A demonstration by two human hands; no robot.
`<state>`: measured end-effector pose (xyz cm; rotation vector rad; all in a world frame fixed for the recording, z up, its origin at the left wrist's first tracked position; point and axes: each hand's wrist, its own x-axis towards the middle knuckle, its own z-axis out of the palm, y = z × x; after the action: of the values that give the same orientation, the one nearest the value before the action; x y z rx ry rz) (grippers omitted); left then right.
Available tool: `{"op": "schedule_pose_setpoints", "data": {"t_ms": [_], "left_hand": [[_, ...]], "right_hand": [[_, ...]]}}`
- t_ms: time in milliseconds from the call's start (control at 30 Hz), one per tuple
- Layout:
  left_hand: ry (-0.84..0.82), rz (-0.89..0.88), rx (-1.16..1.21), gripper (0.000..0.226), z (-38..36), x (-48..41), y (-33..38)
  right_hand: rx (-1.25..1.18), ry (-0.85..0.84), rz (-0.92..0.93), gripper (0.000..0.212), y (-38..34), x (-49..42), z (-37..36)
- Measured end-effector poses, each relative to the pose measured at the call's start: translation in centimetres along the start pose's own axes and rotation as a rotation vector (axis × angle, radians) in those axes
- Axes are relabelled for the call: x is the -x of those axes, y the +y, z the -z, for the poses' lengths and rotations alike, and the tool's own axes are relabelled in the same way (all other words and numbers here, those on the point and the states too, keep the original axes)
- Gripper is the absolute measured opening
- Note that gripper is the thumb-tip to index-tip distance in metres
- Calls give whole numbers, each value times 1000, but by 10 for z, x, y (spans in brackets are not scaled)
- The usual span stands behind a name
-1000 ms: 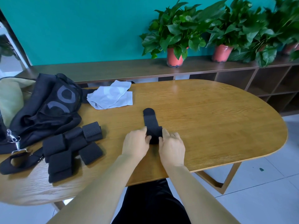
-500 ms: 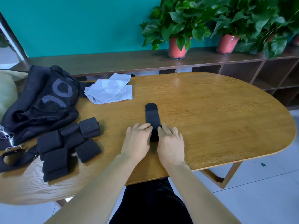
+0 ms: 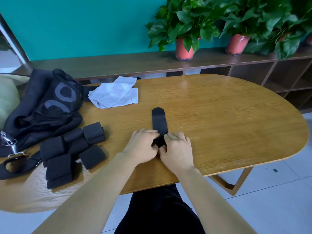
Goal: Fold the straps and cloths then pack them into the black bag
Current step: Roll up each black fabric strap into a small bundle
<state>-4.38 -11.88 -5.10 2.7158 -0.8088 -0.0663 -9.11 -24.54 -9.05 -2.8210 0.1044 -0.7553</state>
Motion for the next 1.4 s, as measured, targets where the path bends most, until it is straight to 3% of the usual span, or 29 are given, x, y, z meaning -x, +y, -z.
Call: {"op": "schedule_pose_setpoints", "data": {"t_ms": [267, 433, 600, 900, 1100, 1400], "left_hand": [[55, -64, 47, 40, -1, 25, -3], [144, 10, 146, 29, 1, 34, 0], [244, 126, 145, 35, -9, 26, 10], [346, 235, 51, 23, -16, 19, 16], [341, 244, 71, 19, -14, 17, 17], [233, 310, 45, 12, -6, 13, 17]], "right_hand": [[-9, 30, 55, 17, 2, 19, 13], [-194, 78, -50, 16, 2, 25, 15], [-216, 116, -172, 34, -8, 16, 15], [-90, 175, -152, 55, -14, 4, 3], [-43, 208, -120, 62, -15, 3, 4], [149, 205, -28, 56, -12, -1, -6]]}}
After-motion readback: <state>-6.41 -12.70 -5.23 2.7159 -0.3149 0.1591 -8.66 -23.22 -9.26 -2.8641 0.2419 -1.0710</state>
